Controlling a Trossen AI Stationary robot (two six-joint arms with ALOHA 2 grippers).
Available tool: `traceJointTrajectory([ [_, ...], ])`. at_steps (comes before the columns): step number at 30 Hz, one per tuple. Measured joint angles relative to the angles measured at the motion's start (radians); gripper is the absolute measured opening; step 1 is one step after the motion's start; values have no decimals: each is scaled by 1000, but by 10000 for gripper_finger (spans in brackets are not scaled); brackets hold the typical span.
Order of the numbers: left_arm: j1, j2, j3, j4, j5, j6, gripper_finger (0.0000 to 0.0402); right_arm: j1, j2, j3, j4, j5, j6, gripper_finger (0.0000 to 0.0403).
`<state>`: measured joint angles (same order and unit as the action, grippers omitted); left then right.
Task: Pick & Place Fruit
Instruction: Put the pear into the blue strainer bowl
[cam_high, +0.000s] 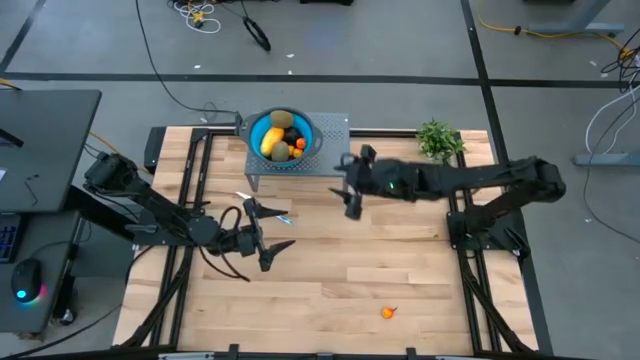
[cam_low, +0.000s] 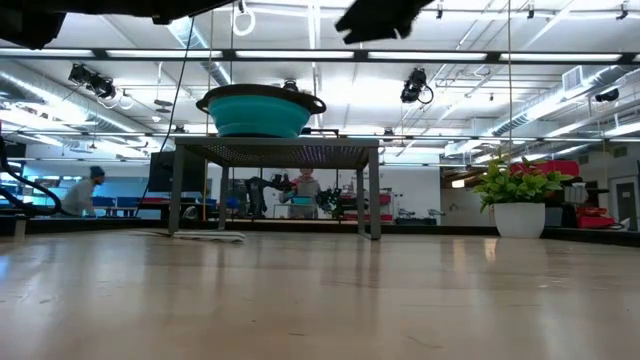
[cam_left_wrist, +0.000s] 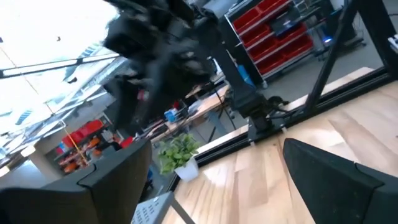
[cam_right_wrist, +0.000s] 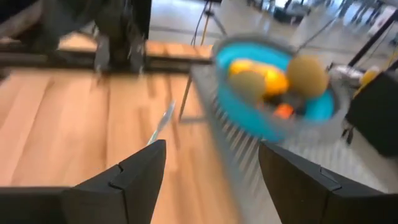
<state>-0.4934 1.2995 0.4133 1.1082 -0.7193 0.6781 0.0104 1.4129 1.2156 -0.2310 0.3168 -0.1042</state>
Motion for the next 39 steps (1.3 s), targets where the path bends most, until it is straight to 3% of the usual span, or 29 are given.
traceJointTrajectory([
  [4, 0, 0, 0, 6, -1, -52, 373, 77, -60, -127, 1, 68, 90, 267],
  [11, 0, 0, 0, 5, -1, -90, 373, 219, -173, -322, 18, 80, 299, 267],
  [19, 0, 0, 0, 4, -2, -91, 373, 415, -192, -444, 102, 114, 305, 267],
  [25, 0, 0, 0, 3, 0, -91, 373, 477, -192, -464, 116, 225, 326, 267],
  [39, 0, 0, 0, 3, 2, -91, 373, 518, -191, -464, 108, 221, 415, 267],
])
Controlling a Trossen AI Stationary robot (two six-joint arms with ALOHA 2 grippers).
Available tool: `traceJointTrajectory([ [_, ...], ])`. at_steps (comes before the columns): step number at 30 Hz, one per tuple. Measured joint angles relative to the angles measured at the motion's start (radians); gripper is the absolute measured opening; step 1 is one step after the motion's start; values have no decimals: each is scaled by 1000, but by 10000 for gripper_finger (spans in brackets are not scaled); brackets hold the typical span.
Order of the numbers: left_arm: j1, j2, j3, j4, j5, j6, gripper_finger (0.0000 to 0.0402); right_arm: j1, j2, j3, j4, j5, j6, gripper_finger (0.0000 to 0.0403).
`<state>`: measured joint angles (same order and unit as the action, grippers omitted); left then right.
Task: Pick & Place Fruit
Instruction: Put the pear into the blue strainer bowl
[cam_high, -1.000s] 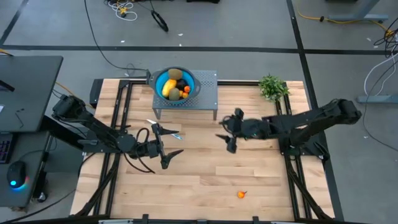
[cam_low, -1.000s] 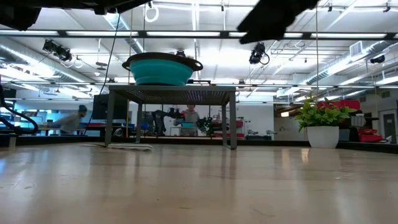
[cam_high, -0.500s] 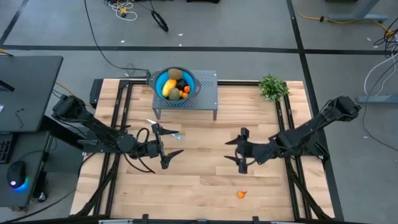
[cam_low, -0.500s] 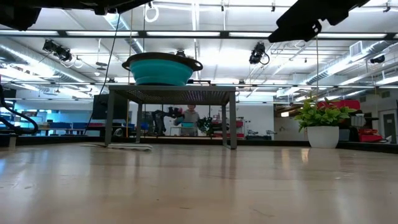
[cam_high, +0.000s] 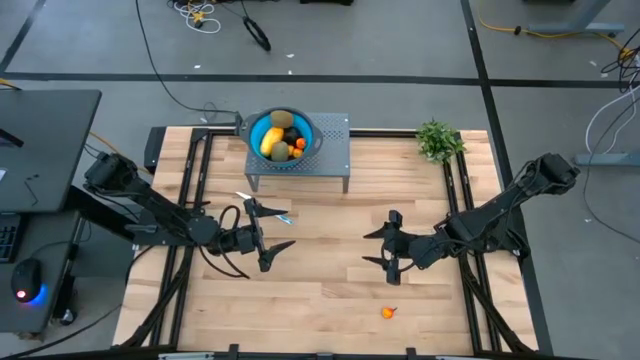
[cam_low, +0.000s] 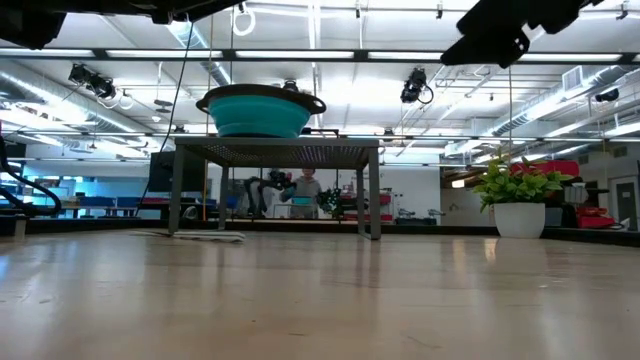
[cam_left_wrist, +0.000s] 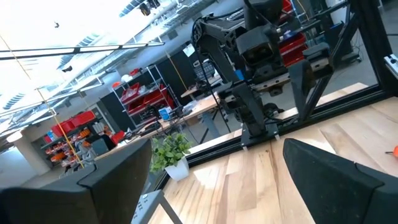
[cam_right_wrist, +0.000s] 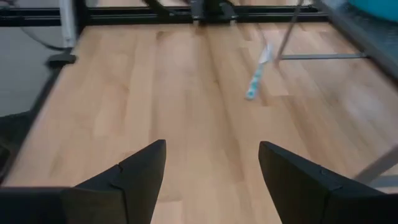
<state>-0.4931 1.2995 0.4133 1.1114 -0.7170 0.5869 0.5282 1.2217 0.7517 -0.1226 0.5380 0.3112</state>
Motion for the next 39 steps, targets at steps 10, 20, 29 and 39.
traceJointTrajectory([
  [10, 0, 0, 0, 0, 0, 0, 373, 109, 68, 0, 10, -231, 75, 267],
  [20, 0, 0, 0, 0, 0, 0, 373, 194, 196, 0, 64, -253, 56, 267],
  [29, 0, 0, 0, 0, 0, 0, 373, 209, 207, 0, 134, -227, 112, 267],
  [39, 0, 0, 0, 0, 0, 0, 373, 291, 340, 0, 275, -225, 129, 267],
])
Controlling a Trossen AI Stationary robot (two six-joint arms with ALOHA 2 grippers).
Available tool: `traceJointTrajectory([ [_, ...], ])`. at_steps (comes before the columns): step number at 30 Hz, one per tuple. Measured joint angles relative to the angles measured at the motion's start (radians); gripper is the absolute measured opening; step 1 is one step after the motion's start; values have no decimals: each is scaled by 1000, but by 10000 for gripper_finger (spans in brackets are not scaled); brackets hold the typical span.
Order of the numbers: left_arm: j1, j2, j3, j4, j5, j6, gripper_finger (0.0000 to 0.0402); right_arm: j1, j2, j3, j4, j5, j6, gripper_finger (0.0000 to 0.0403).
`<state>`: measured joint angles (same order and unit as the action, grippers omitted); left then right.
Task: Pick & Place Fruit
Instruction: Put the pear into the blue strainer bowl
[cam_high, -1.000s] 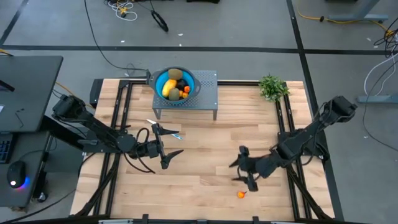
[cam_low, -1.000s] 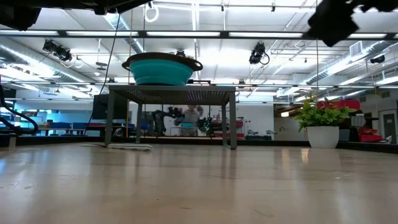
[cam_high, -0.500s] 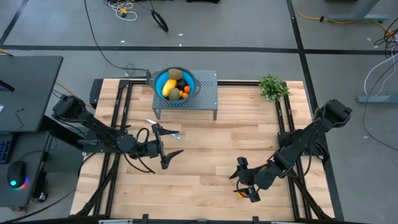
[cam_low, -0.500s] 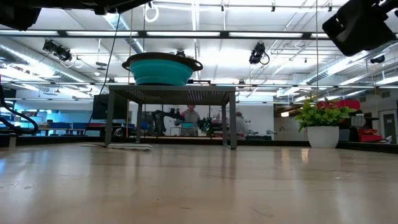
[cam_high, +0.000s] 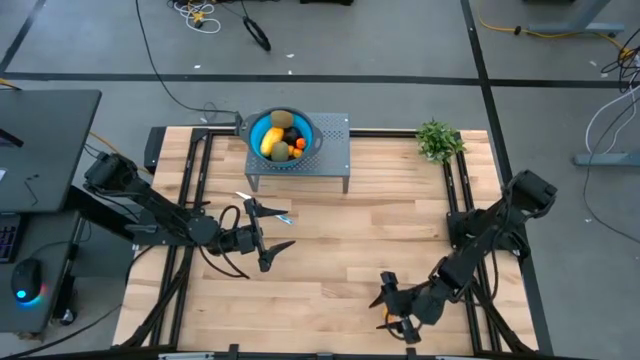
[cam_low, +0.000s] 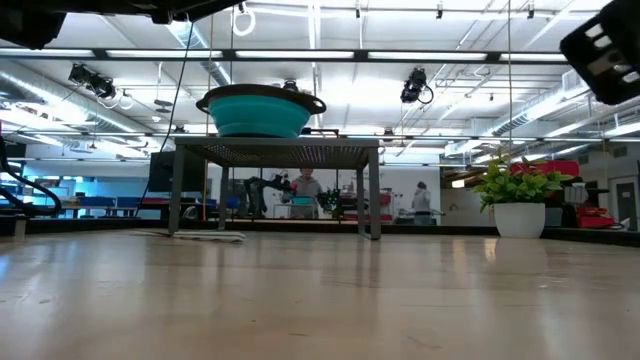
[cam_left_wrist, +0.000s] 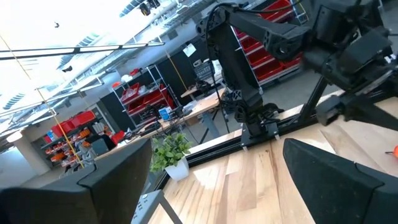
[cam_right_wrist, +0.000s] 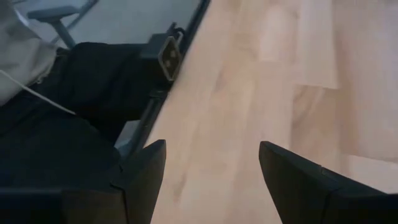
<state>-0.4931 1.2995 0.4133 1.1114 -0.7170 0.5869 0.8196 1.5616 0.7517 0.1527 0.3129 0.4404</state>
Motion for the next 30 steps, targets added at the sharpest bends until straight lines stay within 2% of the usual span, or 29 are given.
traceJointTrajectory([
  [6, 0, 0, 0, 0, 0, 0, 373, 40, 33, 0, 45, 73, 15, 267],
  [15, 0, 0, 0, 0, 0, 2, 373, 84, 44, 0, 60, 217, 122, 267],
  [19, 0, 0, 0, 0, 0, 3, 373, 102, 101, 3, 129, 227, 132, 267],
  [24, 0, 0, 0, 0, 0, 9, 373, 117, 178, 39, 118, 226, 155, 267],
  [30, 0, 0, 0, 0, 0, 12, 373, 139, 192, 46, 111, 241, 175, 267],
])
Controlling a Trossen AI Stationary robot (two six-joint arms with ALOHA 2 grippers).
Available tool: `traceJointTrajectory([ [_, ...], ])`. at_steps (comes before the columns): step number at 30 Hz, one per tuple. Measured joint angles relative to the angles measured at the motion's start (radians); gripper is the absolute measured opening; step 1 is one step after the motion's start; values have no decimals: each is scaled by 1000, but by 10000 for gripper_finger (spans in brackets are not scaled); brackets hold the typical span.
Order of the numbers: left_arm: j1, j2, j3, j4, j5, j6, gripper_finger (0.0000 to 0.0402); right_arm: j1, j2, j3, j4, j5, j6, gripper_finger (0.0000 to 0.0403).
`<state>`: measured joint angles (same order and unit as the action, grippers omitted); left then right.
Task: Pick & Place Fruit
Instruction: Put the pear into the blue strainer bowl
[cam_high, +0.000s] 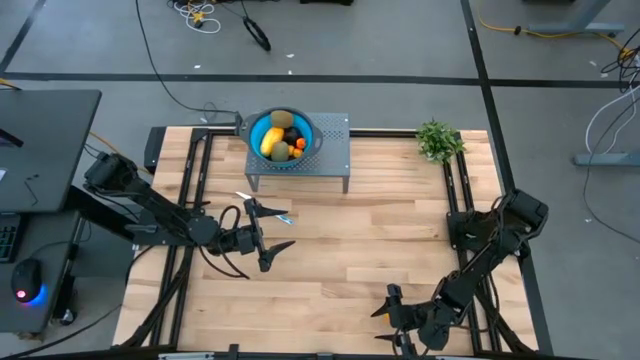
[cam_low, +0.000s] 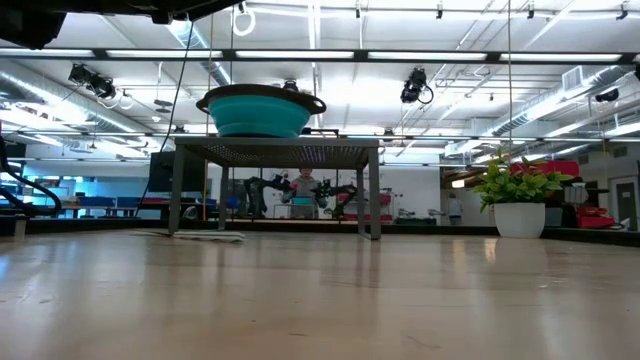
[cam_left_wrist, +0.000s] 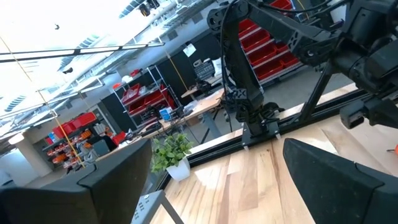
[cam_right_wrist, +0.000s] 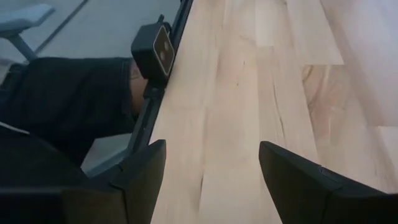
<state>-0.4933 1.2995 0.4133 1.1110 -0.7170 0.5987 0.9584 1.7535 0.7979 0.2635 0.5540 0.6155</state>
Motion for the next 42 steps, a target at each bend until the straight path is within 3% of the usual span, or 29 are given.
traceJointTrajectory([
  [7, 0, 0, 0, 0, 0, 0, 373, 28, 0, 1, -115, 4, 133, 267],
  [18, 0, 0, 0, 0, 0, 0, 373, 38, 0, 1, -194, 21, 202, 267],
  [42, 0, 0, 0, 0, 0, 0, 373, 38, 0, 1, -238, 10, 259, 267],
])
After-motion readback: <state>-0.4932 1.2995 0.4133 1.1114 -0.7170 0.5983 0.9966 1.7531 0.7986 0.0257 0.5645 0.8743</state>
